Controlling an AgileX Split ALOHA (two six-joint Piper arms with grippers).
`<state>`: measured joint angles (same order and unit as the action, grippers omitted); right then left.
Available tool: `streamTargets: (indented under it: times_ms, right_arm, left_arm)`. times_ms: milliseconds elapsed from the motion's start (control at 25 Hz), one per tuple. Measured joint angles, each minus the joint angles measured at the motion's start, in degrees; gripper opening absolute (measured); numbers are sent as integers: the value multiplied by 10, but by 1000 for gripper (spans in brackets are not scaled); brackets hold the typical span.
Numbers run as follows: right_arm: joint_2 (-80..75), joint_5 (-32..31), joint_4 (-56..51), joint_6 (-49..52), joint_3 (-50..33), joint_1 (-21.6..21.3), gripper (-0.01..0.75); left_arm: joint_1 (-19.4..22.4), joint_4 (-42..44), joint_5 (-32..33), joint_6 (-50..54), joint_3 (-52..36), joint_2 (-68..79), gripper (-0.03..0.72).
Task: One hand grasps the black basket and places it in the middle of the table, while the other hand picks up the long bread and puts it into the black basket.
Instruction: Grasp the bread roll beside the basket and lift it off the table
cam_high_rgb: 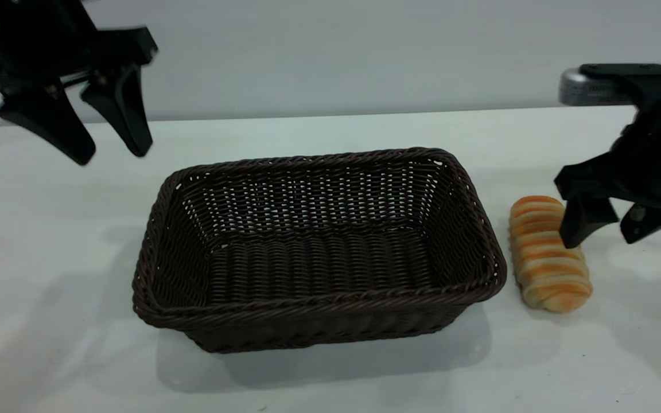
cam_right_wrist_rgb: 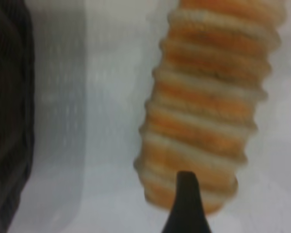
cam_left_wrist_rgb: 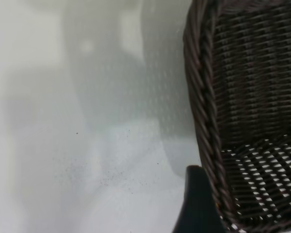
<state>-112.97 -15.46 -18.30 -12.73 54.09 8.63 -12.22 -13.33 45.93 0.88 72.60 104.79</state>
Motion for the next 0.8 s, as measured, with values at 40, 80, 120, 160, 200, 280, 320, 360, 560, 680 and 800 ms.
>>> streamTargets:
  times_ms: [40, 80, 120, 160, 200, 280, 320, 360, 560, 680, 800]
  right_arm:
    - [-11, -1, -7, -9, 11, 0, 595]
    - [-18, -3, -16, -19, 19, 0, 594]
    - [-27, -5, -26, -30, 29, 0, 594]
    - [-36, -8, -42, -41, 38, 0, 594]
    - [-43, -13, -59, -56, 45, 0, 594]
    - [-57, -22, -89, -88, 60, 0, 593]
    - [-64, -25, -106, -105, 64, 0, 590]
    - [-69, -27, -123, -122, 67, 0, 588]
    - [-93, -26, -192, -190, 72, 0, 540]
    - [-104, -25, -206, -210, 72, 0, 443]
    - [-108, -24, -202, -212, 73, 0, 270]
  left_arm:
    - [0, 1, 1, 0, 0, -8, 590]
    - [0, 1, 3, 0, 0, -16, 590]
    - [0, 1, 5, 0, 0, -22, 590]
    - [0, 1, 5, 0, 0, -29, 590]
    - [0, 1, 5, 0, 0, -35, 590]
    - [0, 1, 6, 0, 0, -47, 590]
    - [0, 1, 7, 0, 0, -52, 590]
    - [0, 1, 7, 0, 0, -56, 590]
    - [0, 2, 14, 0, 0, -67, 590]
    - [0, 2, 18, 0, 0, -72, 590]
    - [0, 2, 20, 0, 0, -84, 590]
